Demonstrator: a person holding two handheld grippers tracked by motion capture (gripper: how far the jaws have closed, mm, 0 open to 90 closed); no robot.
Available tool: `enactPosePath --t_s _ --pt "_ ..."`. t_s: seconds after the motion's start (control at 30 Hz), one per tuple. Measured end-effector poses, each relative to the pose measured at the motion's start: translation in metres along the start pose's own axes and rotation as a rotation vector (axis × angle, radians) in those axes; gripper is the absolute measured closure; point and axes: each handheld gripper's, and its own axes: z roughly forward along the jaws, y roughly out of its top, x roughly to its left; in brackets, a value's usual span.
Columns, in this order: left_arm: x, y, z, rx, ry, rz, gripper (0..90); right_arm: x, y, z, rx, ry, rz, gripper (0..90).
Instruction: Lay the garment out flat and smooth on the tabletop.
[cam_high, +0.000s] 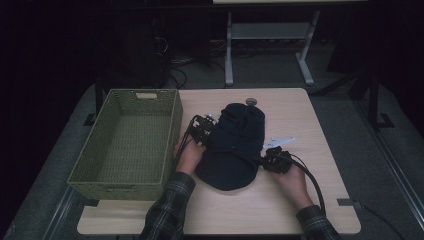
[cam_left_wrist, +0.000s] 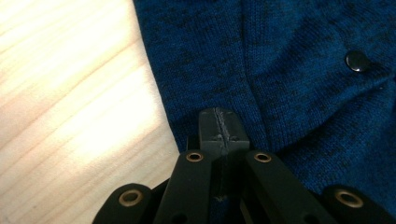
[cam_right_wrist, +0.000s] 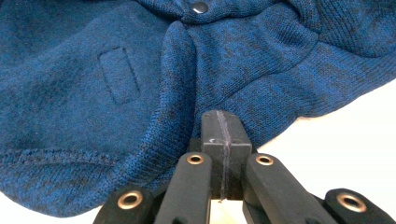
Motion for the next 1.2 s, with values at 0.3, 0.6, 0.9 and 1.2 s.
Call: enactPosePath --t_s 0.3,0.6,0.9,1.2 --pt "-0.017 -0.009 -0.001 -0.030 -0.059 0.037 90.0 -0.005 -0.005 -0.011 0.040 -0.027 -0.007 89.8" --pt "-0.033 -0.023 -0.005 -0.049 -0.126 0.092 90.0 -0.005 -0.015 -0.024 0.057 -0.039 -0.005 89.9" --pt "-0.052 -0.039 -0.011 -0.059 -0.190 0.146 90.0 0.002 -0.028 -0.037 0.078 -0.039 -0.018 89.8" --pt "-0.066 -0.054 -0.016 -0.075 -0.224 0.202 90.0 0.009 -0.040 -0.048 0.082 -0.025 -0.030 89.8"
